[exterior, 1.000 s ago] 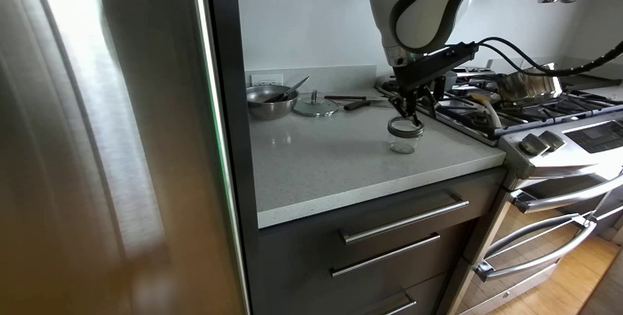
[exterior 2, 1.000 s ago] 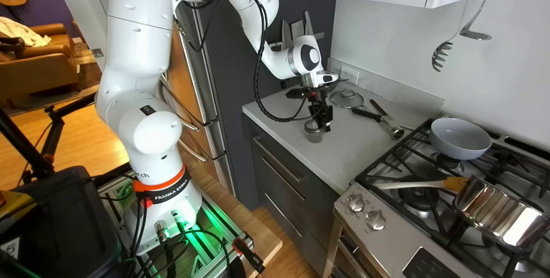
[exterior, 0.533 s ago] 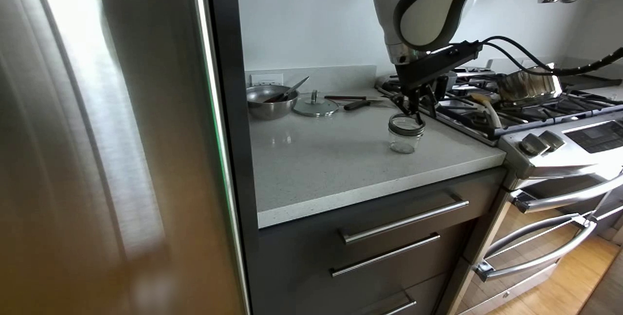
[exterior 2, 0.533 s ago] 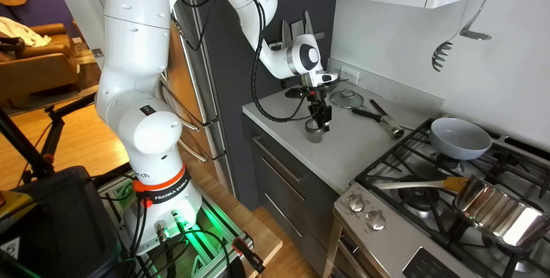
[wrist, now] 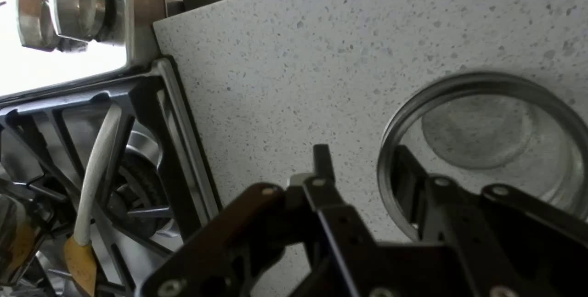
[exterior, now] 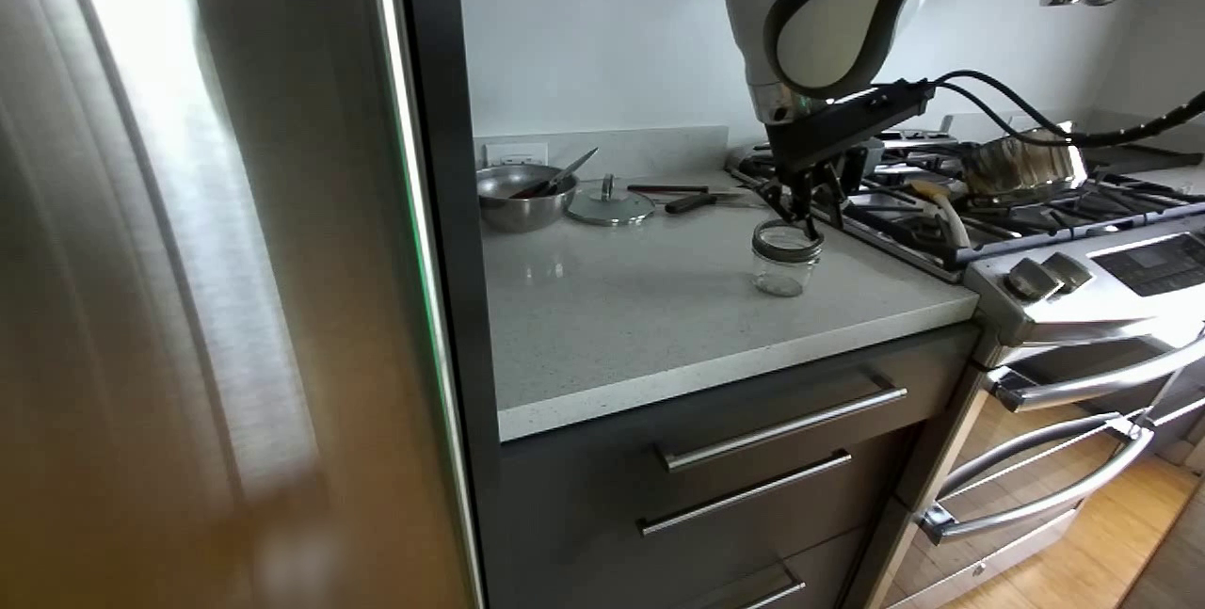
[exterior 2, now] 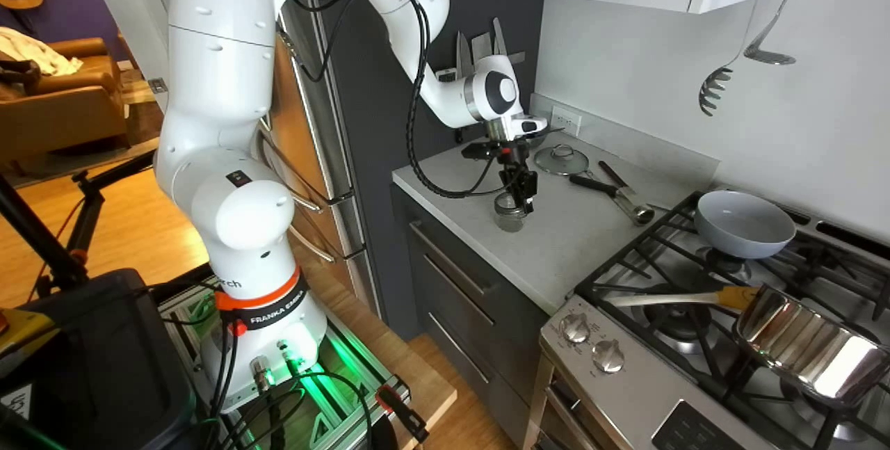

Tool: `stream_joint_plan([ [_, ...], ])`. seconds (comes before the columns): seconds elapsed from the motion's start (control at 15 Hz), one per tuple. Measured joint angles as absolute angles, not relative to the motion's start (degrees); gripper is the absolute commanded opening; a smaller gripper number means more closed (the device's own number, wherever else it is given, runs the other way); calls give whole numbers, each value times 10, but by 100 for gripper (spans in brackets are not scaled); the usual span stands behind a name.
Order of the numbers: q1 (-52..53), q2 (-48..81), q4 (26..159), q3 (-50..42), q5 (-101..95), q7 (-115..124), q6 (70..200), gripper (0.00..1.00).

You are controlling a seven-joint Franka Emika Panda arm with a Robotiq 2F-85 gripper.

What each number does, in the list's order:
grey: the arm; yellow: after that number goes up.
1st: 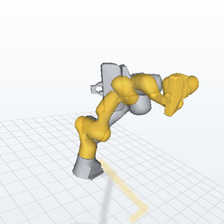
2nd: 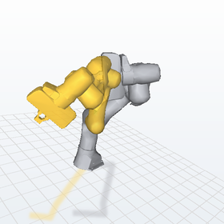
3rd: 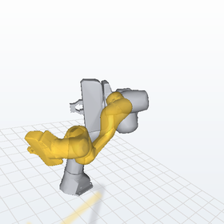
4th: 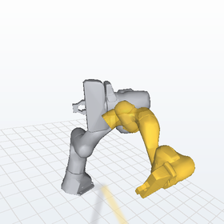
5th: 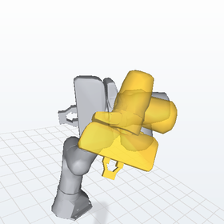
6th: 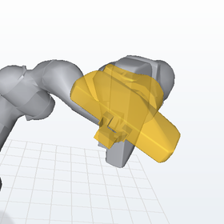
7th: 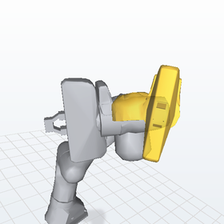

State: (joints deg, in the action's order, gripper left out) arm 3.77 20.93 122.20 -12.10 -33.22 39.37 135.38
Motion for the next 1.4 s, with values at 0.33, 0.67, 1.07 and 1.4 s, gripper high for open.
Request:
stream_joint_plan([
  [0.33,34,210,1225,-121,-332,393,1381,23],
  [0.67,33,210,1234,-124,-332,393,1407,10],
  [1.07,33,209,1240,-130,-332,394,1425,2],
  [1.4,36,205,1249,-134,-341,395,1431,2],
])
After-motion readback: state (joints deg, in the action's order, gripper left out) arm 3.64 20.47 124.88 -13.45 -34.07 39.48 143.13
